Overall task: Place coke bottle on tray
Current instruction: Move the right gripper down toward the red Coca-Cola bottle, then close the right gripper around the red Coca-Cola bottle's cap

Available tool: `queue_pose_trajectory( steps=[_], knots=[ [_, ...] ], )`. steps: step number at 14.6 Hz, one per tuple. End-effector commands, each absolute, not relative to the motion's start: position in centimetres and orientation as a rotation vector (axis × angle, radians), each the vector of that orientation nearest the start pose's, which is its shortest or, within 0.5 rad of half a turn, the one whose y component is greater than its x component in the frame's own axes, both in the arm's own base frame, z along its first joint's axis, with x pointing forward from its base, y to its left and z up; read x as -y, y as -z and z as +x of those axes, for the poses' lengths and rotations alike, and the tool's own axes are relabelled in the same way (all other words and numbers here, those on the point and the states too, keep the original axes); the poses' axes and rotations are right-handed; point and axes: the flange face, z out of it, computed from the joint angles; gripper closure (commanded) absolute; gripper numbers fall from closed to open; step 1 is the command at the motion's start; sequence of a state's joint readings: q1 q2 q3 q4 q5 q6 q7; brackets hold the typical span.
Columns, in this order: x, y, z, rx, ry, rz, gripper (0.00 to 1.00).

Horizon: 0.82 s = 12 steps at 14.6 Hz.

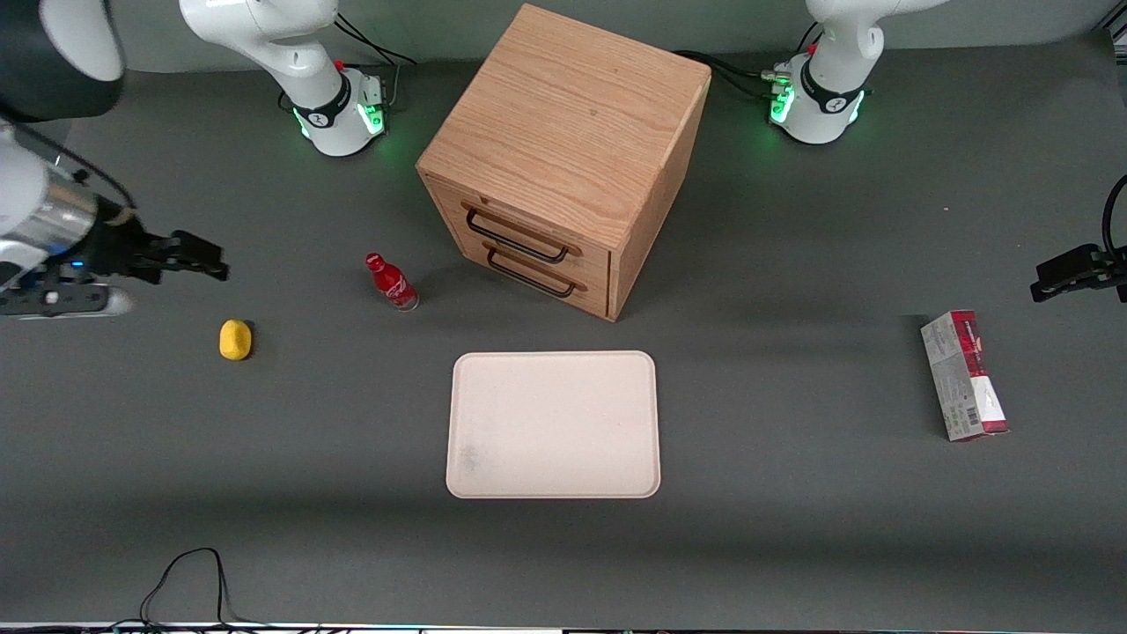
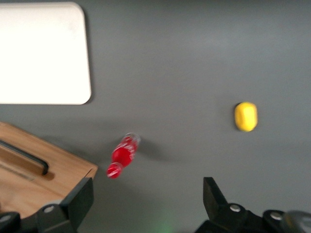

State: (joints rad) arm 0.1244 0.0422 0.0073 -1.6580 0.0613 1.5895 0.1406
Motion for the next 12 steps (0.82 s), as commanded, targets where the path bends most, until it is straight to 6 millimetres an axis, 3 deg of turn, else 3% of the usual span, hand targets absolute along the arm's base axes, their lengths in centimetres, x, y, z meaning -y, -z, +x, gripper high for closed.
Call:
queue_pose_trajectory(
  steps=[1,5,7,9,12],
  knots=[
    [-12.3,-52.3,53.7,-0.017,-0.216,-3.091,0.0],
    [-15.4,-43.6,47.0,0.01,-0.075,-3.115,0.0],
    [-16.1,-40.0,44.7,0.02,-0.053,-3.124,0.0],
    [-17.9,-37.1,42.7,0.023,-0.028,-3.135,0.0],
    [-18.1,-33.9,41.2,0.028,0.016,-3.132,0.0]
  ],
)
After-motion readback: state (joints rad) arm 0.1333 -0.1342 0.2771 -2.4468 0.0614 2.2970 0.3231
